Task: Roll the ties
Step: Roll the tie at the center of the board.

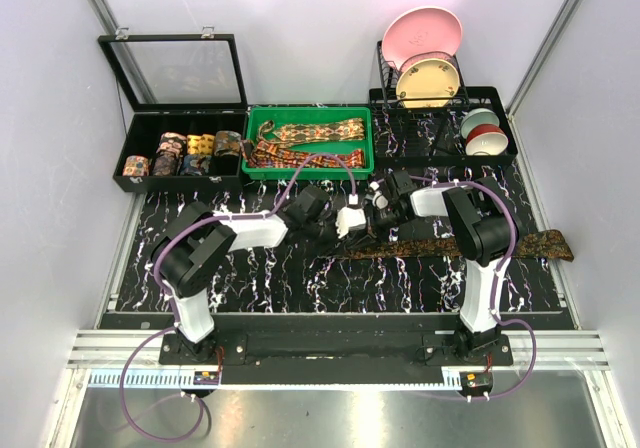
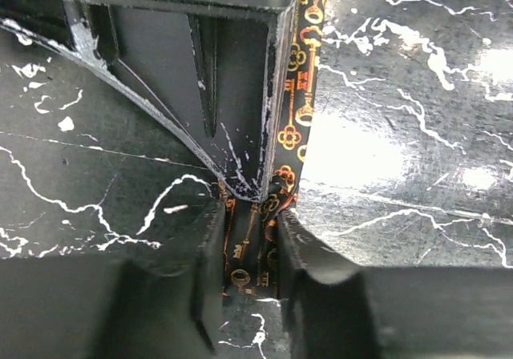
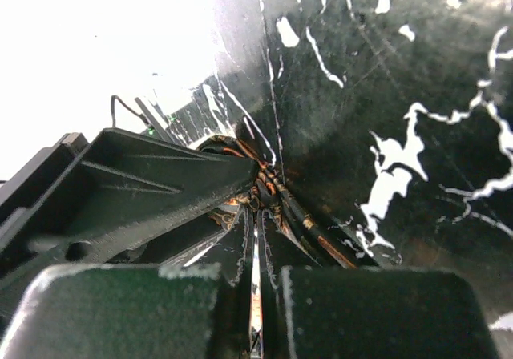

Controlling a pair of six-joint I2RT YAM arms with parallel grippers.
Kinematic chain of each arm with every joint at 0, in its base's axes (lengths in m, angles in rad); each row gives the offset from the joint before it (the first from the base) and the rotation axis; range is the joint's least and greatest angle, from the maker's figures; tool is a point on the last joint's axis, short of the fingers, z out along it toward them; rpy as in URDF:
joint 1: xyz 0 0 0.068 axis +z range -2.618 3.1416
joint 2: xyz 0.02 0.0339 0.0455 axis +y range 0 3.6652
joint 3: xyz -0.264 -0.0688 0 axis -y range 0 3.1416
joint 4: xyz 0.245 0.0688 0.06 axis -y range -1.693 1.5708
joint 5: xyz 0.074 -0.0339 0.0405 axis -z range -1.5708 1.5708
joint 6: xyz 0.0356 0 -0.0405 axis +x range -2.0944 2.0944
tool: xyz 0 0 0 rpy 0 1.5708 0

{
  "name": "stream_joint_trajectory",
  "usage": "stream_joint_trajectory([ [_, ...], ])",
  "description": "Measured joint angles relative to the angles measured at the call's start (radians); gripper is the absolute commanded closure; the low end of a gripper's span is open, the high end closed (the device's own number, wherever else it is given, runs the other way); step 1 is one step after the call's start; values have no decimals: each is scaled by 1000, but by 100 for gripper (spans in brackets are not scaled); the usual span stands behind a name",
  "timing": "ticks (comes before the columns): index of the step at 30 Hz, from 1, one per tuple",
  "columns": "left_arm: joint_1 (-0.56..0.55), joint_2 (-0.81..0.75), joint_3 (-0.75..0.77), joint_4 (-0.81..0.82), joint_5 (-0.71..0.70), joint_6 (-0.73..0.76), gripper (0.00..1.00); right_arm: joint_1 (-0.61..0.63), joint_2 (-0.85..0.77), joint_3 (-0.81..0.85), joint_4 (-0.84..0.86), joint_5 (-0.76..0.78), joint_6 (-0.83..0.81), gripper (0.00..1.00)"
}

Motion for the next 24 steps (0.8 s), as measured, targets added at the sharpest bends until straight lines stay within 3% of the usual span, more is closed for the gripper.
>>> stream_joint_trajectory([
  [3,-13,0,25,-48,-39,24,79,-6,-7,0,-2,0,0,100],
  [8,-66,4,90,-159,-142,69,57,-13,-13,0,-24,2,-15,100],
  [15,-114,47,192,-307,-258,87,45,-24,-14,0,-63,19,-44,100],
  [19,-110,51,209,-339,-277,89,36,-25,-14,11,-87,34,-63,100],
  [24,-58,29,185,-356,-209,71,33,-25,-14,18,-96,43,-77,100],
])
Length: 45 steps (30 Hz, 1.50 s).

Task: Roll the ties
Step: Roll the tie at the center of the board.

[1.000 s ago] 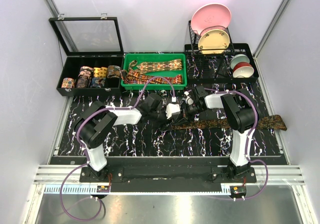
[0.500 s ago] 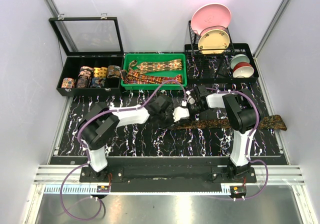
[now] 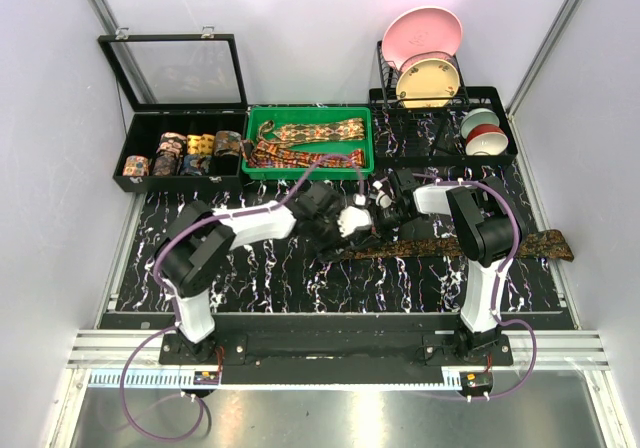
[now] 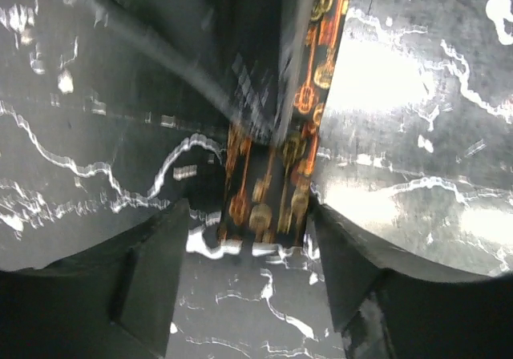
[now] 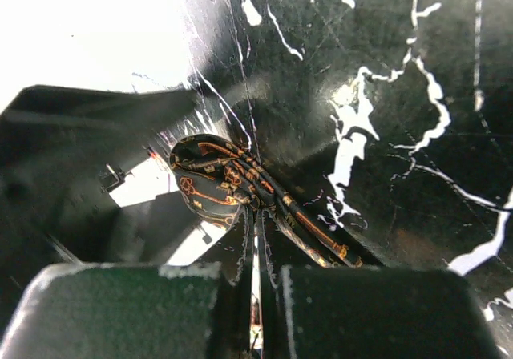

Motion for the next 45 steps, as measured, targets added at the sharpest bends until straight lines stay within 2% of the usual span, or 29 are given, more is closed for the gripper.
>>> stream_joint_trajectory([
  [3,68,-38,-60,42,83,-58,34,0,0,1,-4,2,-3,100],
  [9,133,-129,-282,329,238,-146,34,0,0,3,-9,7,-7,100],
  [19,117,-70,-303,564,312,-174,37,0,0,3,-9,8,-9,100],
  [24,117,-39,-303,608,317,-177,46,0,3,3,-9,7,-10,100],
  [28,122,-34,-304,606,343,-158,41,-1,4,4,-9,7,-10,100],
  [30,126,-34,-310,608,353,-152,42,-1,4,4,-9,7,-10,100],
  [35,145,-42,-344,629,389,-132,54,-1,4,4,-9,7,-10,100],
  [45,143,-69,-349,643,399,-146,59,-1,6,4,-9,6,-10,100],
])
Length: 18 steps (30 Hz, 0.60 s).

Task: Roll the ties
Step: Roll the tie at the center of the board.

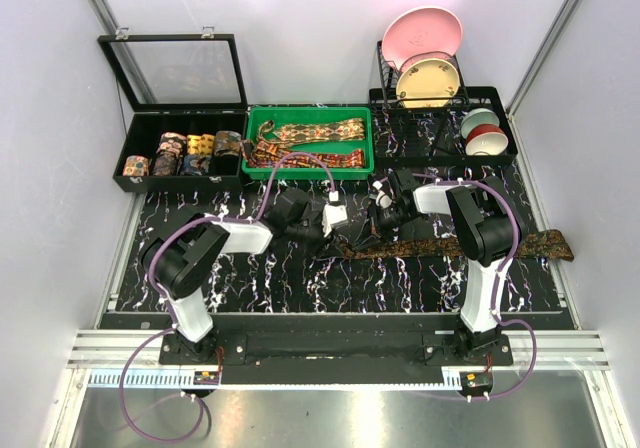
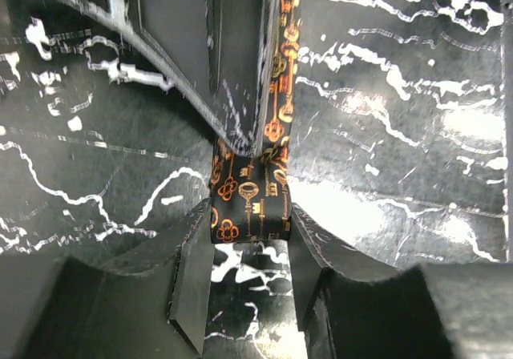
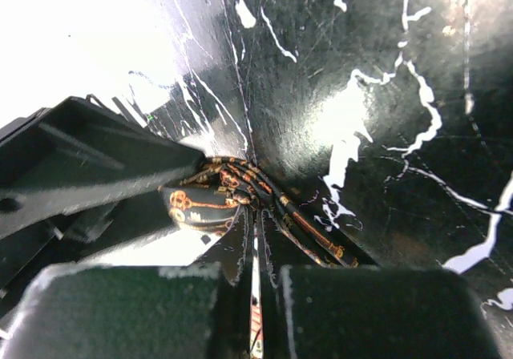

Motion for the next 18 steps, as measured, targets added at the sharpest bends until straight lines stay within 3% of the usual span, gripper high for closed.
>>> stream_joint_trajectory([
  [18,-80,80,163,-108,-62,-4,64,-16,1,-4,-5,1,5,100],
])
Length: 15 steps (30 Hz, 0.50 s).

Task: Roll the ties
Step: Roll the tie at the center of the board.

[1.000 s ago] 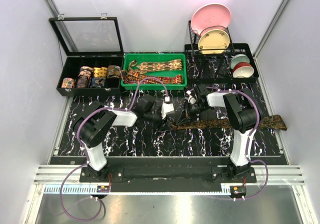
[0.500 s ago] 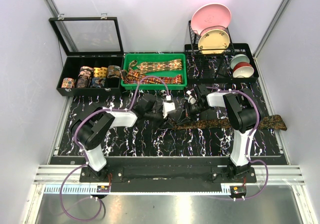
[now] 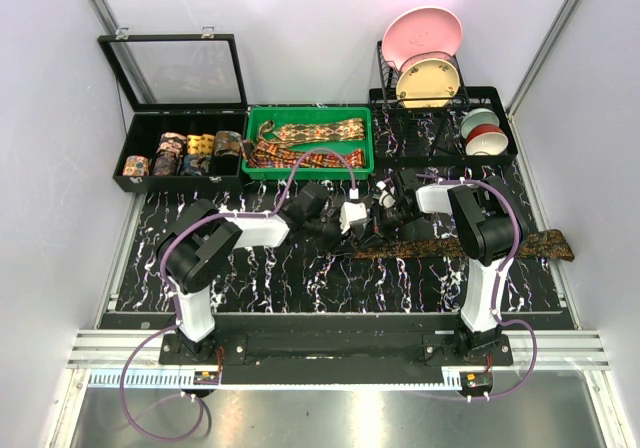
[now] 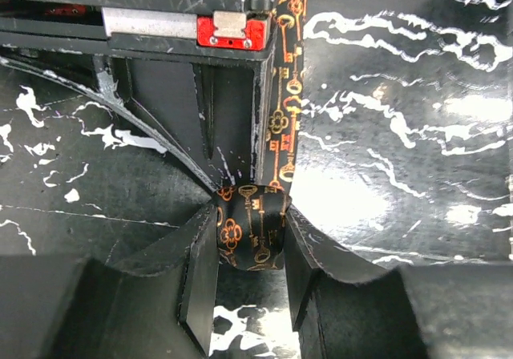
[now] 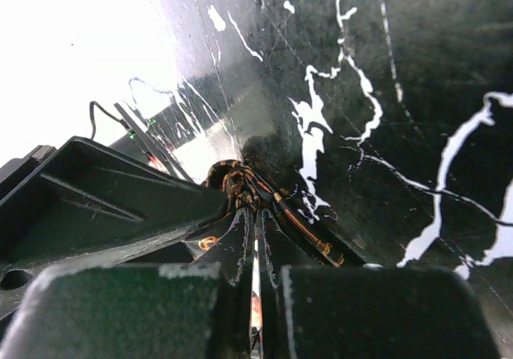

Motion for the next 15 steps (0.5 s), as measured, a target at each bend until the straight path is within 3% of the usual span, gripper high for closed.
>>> stream_joint_trajectory([
  [6,-36,2,52,-116,-92,89,65,-4,0,-13,25,-19,8,100],
  [11,-62,23,124,-235,-162,136,71,-12,-3,-20,36,-24,19,84],
  [15,-77,36,151,-266,-195,163,75,-35,-24,-28,26,-18,19,81],
])
